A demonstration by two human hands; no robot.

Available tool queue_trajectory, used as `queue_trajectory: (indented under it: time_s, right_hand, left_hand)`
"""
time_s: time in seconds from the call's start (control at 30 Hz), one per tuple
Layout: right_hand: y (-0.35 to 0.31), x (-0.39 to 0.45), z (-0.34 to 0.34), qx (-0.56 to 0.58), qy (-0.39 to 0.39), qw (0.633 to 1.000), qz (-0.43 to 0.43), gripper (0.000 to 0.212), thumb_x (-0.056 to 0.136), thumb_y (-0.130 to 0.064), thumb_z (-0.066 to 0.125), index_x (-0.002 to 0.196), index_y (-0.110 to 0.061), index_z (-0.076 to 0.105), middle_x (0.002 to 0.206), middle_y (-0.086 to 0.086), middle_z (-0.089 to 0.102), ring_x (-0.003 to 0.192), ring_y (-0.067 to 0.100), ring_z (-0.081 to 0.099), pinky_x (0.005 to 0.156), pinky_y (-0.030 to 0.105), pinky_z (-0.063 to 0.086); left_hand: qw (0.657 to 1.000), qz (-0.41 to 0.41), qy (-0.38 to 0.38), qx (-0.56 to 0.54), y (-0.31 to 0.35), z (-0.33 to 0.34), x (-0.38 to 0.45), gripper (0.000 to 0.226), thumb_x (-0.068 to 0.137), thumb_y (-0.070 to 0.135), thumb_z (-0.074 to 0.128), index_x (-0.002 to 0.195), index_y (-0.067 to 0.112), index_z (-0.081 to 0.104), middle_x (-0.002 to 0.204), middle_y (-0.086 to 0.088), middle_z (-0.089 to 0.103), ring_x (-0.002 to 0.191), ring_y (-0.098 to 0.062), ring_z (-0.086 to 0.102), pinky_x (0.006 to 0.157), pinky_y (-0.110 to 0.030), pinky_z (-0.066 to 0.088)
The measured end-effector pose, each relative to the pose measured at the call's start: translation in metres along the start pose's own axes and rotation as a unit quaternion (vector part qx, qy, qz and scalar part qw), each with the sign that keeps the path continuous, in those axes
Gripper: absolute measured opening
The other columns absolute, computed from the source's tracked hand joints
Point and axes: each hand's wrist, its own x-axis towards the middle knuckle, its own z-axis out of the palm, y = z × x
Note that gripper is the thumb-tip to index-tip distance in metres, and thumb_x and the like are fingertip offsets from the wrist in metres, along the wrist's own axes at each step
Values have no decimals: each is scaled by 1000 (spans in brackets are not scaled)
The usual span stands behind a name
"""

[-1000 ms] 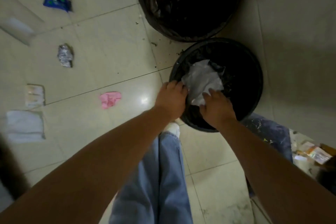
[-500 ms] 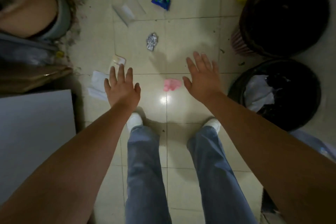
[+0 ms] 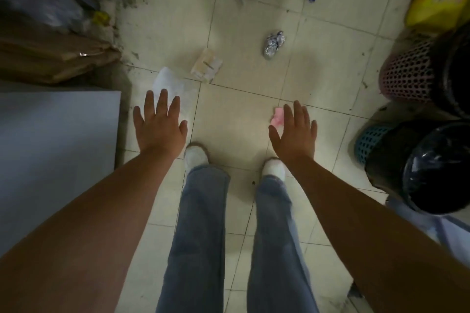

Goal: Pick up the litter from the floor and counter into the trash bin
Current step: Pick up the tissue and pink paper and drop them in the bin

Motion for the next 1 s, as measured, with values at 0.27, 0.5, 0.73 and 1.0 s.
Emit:
queue_trajectory:
  time_s: [0.27, 0.5, 0.73, 1.0]
  right_hand:
    - [-5, 97, 88, 19, -25, 995, 91, 52, 93, -31, 45, 139, -8, 33, 147, 13, 37, 136, 30, 34, 113, 43, 31]
    - [45, 179, 184, 38, -53, 978, 200, 60, 89, -10, 52, 142, -12, 24, 146, 21, 28, 121, 39, 46, 99, 42, 44]
    - [72, 232, 230, 95, 79, 956, 267, 33, 91, -3, 37, 120, 0, 52, 112, 14, 56, 95, 24, 50, 79, 30, 47]
    - [13, 235, 218, 204, 91, 943, 246, 27, 91, 0, 43, 101, -1, 68, 100, 14, 69, 80, 12, 50, 71, 13, 40]
  left_hand:
    - [989, -10, -43, -138, 2, 67, 107, 57, 95, 26, 50, 144, 8, 28, 150, -19, 32, 137, -37, 30, 105, -47, 39]
    - [985, 43, -62, -157, 39, 167, 187, 55, 95, 23, 51, 142, 4, 31, 150, -21, 31, 137, -38, 29, 106, -49, 37]
    - [986, 10, 15, -164, 26, 224, 225, 63, 94, 19, 53, 147, 6, 22, 155, -26, 16, 144, -42, 13, 113, -54, 24]
    - [984, -29, 23, -172, 7, 225, 252, 41, 93, 8, 52, 131, -2, 44, 128, -34, 46, 120, -47, 42, 91, -54, 45]
